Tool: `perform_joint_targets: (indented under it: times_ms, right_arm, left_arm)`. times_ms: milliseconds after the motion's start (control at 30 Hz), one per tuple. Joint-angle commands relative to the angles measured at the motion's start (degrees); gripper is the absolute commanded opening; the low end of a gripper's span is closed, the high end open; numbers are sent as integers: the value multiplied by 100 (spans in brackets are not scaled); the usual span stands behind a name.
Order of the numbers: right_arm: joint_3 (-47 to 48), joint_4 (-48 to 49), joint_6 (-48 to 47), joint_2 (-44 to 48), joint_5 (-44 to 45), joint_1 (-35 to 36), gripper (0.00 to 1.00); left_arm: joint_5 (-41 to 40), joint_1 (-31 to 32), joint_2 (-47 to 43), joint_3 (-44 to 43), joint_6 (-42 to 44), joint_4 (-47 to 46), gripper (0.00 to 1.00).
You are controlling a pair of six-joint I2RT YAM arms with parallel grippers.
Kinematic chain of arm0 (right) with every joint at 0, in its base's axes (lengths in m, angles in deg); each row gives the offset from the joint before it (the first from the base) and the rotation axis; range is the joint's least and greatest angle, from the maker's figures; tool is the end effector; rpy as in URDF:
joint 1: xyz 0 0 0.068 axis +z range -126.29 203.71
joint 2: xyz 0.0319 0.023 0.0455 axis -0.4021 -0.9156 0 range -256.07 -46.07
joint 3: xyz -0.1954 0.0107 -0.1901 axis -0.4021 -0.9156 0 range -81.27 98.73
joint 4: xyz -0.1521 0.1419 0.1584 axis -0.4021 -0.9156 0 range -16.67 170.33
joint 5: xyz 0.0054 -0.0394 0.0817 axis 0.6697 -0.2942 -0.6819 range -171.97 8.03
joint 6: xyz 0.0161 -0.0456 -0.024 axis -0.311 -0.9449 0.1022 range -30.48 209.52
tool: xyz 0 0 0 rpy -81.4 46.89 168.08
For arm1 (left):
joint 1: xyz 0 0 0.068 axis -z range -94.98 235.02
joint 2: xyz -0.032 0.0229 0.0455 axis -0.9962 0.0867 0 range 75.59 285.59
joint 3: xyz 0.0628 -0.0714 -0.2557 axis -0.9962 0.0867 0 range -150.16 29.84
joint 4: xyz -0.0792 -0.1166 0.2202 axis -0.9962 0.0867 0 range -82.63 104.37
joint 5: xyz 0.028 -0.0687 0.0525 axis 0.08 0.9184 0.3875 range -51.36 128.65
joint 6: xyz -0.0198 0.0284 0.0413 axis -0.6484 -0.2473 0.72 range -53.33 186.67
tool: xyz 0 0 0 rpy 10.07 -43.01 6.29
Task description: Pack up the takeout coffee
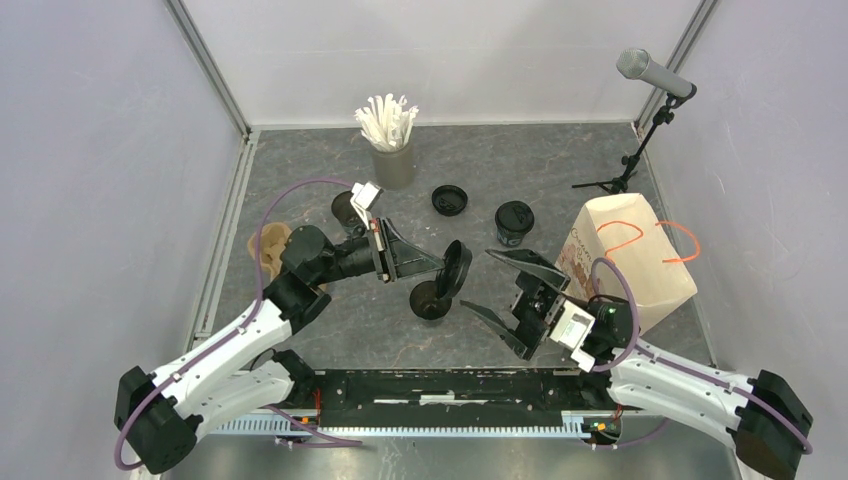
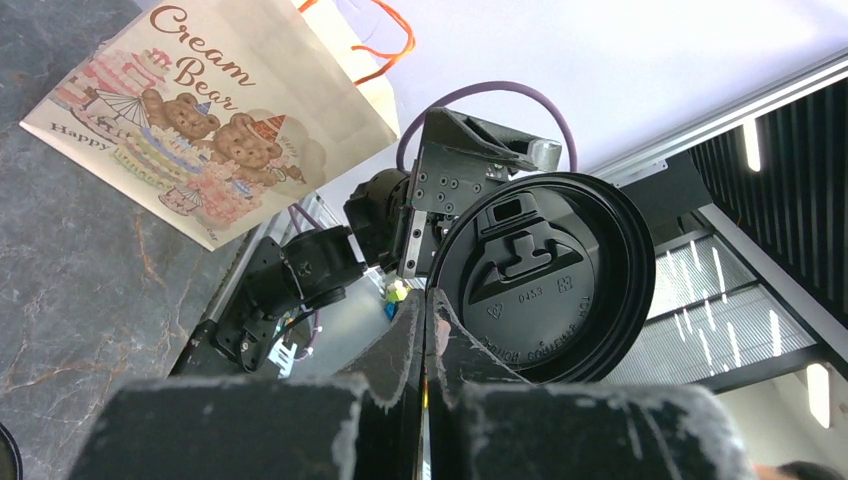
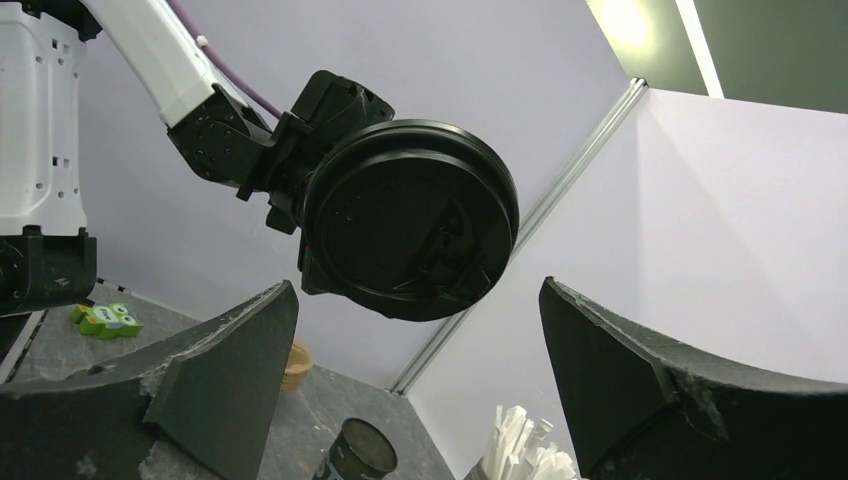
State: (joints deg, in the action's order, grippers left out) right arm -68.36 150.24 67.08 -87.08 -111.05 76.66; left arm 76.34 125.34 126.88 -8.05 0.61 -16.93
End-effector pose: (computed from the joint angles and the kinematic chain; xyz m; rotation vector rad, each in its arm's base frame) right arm 0.0727 0.1250 0.2943 -0.8989 0.3668 0.7042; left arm 0.1441 -0.1507 0.3404 0.2921 1.7303 -1.9042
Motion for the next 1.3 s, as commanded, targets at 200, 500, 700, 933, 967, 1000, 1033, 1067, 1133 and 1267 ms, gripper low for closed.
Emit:
perform_joint_targets:
  times_ms: [200,500,700,933,967,1000,1033,1067,1133,1267]
  right_arm:
    - [500,-72,-446,-257,285,242,98]
    - [590,-377,-1057,-437,628,621,98]
    - [636,-355,-1209,-544,941,791,98]
    - [610,-263,-1205,-596,948,844,86]
    - [593,-238,-1203,-593,952,849,83]
    - [575,-205,-1210,-593,969,849,82]
    - [547,-168,-1202,-596,982,851,82]
    - [533,-145,-1199,-596,998,853,82]
    - [503,-120,-1161,-604,1028,849,81]
    - [414,-65,-916,-553,1239,849,81]
  left_arm:
    - [28,14,57,170,-218,-475,2]
    - [-8,83,107,184,-258,-556,2]
    - [-63,136,91,227,-262,-556,2]
    - [-65,161,97,281,-236,-553,2]
    - [-59,161,99,282,-234,-554,2]
    - [-52,161,101,289,-226,-555,2]
    - [-65,163,94,294,-224,-549,2]
    - [-69,161,94,299,-226,-548,2]
    - [-80,161,92,300,-223,-540,2]
    - [-276,161,14,280,-103,-310,26]
